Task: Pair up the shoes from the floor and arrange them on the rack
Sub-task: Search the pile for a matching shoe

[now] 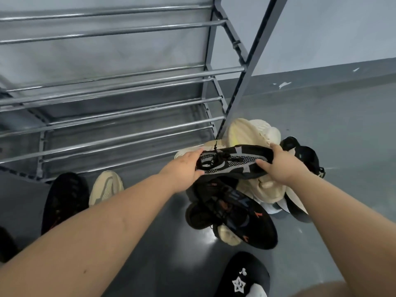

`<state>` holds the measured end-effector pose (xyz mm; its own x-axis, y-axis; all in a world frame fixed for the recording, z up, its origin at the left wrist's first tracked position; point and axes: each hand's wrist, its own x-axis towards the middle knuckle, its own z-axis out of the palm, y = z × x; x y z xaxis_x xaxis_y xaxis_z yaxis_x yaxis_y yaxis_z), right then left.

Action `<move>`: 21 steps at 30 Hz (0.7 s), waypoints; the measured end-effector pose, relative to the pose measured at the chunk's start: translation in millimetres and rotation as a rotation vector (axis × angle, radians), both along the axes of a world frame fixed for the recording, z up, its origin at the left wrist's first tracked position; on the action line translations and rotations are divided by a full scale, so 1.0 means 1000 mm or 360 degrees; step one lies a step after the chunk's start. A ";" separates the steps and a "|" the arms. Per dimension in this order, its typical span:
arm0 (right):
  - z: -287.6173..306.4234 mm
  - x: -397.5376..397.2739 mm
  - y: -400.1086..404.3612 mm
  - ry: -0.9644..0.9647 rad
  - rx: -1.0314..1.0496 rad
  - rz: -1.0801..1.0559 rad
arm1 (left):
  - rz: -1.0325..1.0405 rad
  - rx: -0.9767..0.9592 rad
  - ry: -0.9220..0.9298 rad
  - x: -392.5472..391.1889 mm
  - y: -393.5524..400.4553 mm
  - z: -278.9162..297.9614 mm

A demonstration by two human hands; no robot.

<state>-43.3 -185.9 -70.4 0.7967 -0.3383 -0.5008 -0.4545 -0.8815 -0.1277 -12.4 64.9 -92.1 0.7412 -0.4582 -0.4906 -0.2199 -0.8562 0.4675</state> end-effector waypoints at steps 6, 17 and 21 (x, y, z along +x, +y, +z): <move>0.007 0.007 0.002 -0.0090 -0.0101 -0.0103 | 0.0371 -0.0130 -0.0213 -0.018 0.001 -0.005; 0.044 -0.025 0.065 0.0102 0.0363 -0.0151 | 0.0841 -0.0721 -0.0356 -0.063 0.051 0.051; 0.064 -0.043 0.132 0.0246 0.0712 -0.0307 | 0.1021 -0.0948 -0.0335 -0.080 0.073 0.077</move>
<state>-86.7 -54.2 -6.4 0.6461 -0.1972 -0.7373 -0.6469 -0.6541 -0.3920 -92.6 137.5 -14.8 0.9898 -0.0604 -0.1291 0.0856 -0.4723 0.8773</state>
